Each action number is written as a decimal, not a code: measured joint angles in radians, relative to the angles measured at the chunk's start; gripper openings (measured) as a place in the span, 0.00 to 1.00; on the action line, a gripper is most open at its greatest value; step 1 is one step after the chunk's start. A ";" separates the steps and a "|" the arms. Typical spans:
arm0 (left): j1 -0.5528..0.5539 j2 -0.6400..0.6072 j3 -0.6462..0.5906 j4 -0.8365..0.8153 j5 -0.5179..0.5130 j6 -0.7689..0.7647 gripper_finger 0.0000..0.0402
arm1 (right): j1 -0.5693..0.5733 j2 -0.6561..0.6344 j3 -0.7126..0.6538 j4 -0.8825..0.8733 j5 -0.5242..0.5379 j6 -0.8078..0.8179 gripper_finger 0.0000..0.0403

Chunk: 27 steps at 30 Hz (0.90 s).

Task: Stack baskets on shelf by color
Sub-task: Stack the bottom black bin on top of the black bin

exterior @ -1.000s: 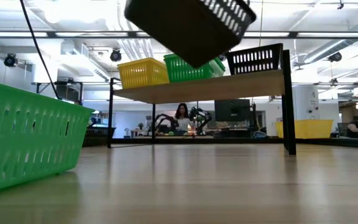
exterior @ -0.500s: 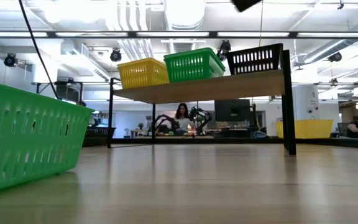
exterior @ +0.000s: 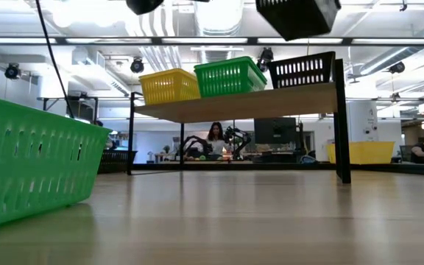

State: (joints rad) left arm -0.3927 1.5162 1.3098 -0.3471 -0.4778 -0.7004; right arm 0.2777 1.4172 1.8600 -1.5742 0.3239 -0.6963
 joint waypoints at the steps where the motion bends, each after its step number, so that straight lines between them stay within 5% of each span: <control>1: 0.000 0.011 0.000 0.021 0.001 0.000 0.58 | -0.010 -0.010 -0.032 0.001 0.026 -0.052 0.02; 9: 0.001 0.042 0.000 0.115 0.000 -0.001 0.58 | -0.131 -0.104 -0.219 0.016 0.040 -0.173 0.02; 15: 0.009 0.042 0.000 0.128 -0.011 0.000 0.58 | -0.193 -0.141 -0.311 0.063 -0.078 -0.222 0.02; 27: 0.023 0.042 0.000 0.130 -0.016 0.000 0.58 | -0.267 -0.142 -0.397 0.152 -0.119 -0.289 0.02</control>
State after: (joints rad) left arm -0.3702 1.5581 1.3102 -0.2169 -0.4942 -0.7008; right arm 0.0103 1.2755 1.4627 -1.4220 0.2047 -0.9848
